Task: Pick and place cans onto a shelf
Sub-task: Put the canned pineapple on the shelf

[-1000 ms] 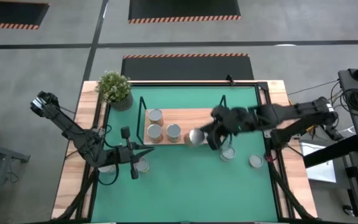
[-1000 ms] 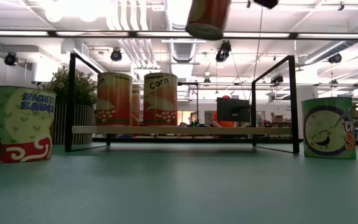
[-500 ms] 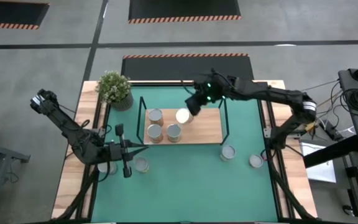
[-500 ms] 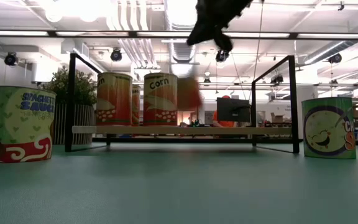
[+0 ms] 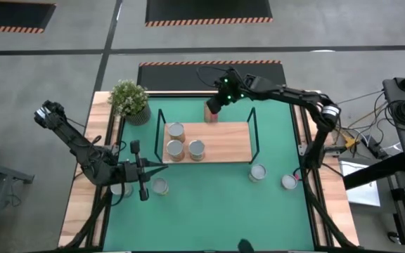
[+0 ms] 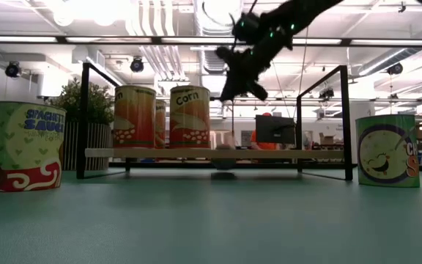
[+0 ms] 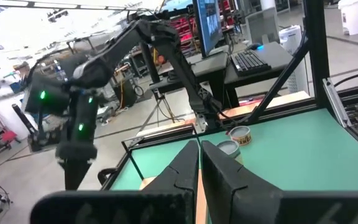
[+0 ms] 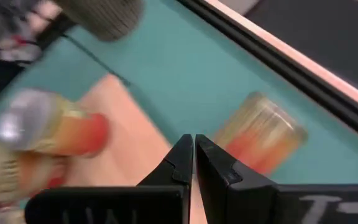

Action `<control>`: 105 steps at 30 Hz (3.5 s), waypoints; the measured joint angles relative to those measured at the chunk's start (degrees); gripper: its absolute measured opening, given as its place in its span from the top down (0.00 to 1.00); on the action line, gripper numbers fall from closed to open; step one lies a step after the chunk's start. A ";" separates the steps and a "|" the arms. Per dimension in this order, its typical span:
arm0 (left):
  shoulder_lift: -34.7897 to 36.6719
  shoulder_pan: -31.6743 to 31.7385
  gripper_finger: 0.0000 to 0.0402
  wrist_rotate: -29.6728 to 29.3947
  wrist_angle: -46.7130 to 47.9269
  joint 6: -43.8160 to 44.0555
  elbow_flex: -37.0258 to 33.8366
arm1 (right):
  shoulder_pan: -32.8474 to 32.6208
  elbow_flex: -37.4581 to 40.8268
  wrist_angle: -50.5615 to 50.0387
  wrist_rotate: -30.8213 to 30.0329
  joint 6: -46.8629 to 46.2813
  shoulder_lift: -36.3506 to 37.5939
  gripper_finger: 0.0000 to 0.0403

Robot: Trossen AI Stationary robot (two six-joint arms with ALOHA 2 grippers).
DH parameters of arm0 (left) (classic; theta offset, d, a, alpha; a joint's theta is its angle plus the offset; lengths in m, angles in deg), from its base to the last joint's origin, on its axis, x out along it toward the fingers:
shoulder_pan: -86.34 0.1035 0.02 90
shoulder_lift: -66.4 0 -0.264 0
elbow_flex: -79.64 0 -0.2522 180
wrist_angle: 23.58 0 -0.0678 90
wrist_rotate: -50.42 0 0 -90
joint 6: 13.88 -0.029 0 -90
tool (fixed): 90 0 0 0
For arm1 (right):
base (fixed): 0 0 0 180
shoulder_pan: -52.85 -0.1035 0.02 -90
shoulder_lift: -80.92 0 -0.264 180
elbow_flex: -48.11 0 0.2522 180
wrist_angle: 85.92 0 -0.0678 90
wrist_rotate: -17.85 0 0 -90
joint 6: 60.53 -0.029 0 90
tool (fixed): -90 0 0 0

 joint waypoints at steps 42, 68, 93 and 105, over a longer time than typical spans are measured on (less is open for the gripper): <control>-0.26 0.02 1.00 -0.01 -0.04 -3.21 0.00 | 7.98 -46.81 -36.26 -10.90 0.83 -33.89 0.39; -0.31 0.02 1.00 -0.01 0.42 -3.21 0.00 | 6.13 -47.35 -31.96 -10.44 -3.00 -39.27 0.05; -0.33 0.02 1.00 0.00 0.39 -3.21 0.00 | 5.81 -43.70 -28.80 -10.24 -1.36 -35.09 0.37; -0.33 0.02 1.00 0.00 0.39 -3.21 0.00 | 5.56 -37.58 -24.57 -9.96 -3.76 -34.68 0.26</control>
